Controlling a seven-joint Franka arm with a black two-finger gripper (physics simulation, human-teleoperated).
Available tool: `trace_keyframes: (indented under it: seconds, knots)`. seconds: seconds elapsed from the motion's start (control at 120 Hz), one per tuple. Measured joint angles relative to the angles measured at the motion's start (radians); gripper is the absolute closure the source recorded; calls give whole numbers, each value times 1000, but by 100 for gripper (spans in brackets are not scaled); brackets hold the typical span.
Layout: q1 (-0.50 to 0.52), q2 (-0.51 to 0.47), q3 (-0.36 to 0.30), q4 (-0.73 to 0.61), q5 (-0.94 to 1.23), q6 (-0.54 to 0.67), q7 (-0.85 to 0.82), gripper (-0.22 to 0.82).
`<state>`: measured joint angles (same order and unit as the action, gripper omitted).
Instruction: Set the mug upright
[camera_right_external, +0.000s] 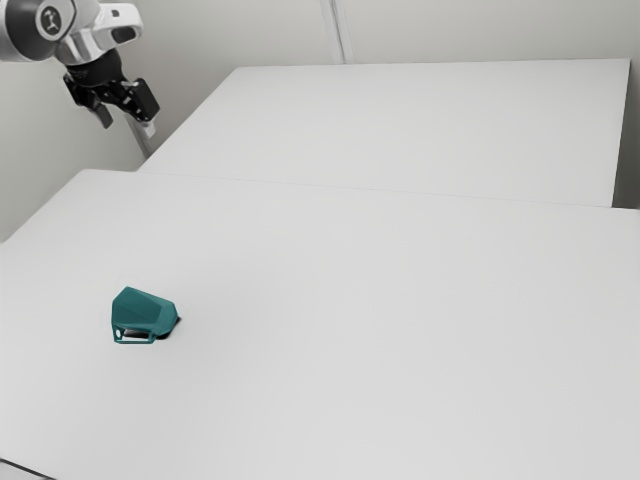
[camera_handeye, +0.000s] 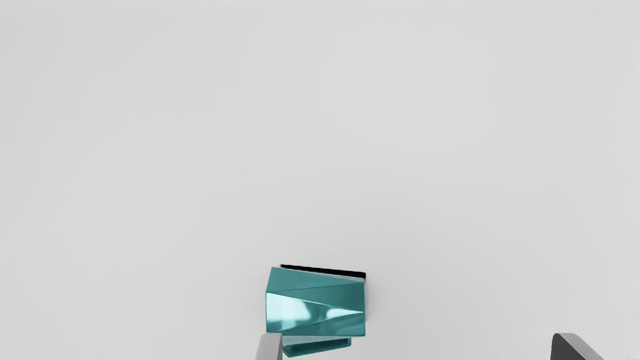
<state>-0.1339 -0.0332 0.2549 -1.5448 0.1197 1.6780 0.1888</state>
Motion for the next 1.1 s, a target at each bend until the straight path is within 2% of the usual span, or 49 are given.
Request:
trace_keyframes:
  seconds: [0.275,0.408,0.508,0.767,0.925,1.1]
  knots:
    - [-95,-4,1,-13,-1,-12,5,2]
    - [-85,-8,2,-22,-1,-8,7,2]
    - [-66,-41,12,-80,-6,8,7,2]
    - [-51,-85,138,-208,-126,36,-3,2]
    - [-55,-86,254,-294,-269,42,14,2]
    - [-51,-86,343,-362,-401,39,69,2]
